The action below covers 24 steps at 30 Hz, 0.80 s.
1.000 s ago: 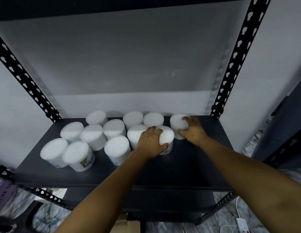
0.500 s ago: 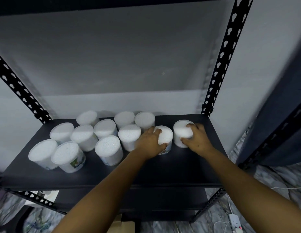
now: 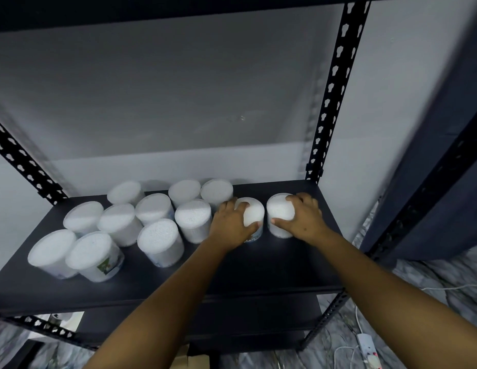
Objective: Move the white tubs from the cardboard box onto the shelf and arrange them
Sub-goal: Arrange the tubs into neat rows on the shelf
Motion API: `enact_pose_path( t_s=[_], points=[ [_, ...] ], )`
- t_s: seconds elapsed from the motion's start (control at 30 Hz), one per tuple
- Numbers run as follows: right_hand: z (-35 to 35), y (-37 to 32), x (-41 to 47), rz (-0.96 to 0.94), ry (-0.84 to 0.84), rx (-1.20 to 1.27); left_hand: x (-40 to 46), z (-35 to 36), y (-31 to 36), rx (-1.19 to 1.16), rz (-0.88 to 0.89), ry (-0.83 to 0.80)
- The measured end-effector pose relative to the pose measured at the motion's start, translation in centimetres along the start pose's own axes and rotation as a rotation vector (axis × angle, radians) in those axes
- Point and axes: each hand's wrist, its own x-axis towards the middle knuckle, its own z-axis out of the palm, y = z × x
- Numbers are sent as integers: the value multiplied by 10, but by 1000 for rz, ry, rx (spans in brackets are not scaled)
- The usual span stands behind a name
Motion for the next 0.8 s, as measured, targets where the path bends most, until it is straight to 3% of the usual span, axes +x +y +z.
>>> enact_pose_path(
  t_s=[0.37, 0.8],
  points=[
    [-9, 2, 8, -62, -139, -28, 0, -9, -15, -190, -10, -94],
    [-11, 2, 15, -95, -199, 80, 0, -9, -6, -76, -19, -81]
  ],
)
